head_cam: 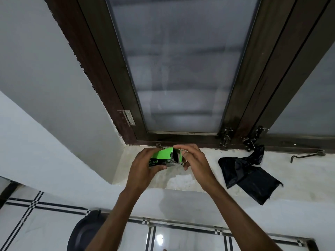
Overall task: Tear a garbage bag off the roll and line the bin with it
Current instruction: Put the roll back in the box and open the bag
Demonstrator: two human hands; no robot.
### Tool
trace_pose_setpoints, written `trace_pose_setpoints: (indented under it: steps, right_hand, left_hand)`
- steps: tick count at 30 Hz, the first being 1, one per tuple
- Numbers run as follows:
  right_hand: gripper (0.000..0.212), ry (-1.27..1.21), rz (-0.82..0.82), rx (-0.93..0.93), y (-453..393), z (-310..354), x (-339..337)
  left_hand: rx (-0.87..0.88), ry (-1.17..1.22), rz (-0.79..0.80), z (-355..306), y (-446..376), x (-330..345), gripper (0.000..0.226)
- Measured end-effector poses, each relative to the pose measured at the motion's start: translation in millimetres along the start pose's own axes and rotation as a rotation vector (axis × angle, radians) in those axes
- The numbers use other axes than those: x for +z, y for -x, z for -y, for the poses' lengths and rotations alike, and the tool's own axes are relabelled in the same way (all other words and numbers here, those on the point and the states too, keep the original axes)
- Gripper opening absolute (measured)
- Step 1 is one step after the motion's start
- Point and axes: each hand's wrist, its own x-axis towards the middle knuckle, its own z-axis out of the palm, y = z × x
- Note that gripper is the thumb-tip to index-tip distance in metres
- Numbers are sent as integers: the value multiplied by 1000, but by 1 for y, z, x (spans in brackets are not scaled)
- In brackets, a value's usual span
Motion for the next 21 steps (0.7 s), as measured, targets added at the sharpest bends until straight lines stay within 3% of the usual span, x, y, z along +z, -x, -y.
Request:
trace_pose_setpoints:
  steps: [11, 15, 21]
  right_hand:
    - [5, 17, -44, 13, -2, -7, -5]
    - [12, 27, -115, 52, -4, -6, -7]
    - [21, -29, -88, 63, -1, -7, 1]
  left_hand:
    - [0, -73, 27, -3, 3, -2, 55]
    - [11, -100, 42, -2, 5, -3, 55]
    - [42, -194, 36, -6, 5, 1, 57]
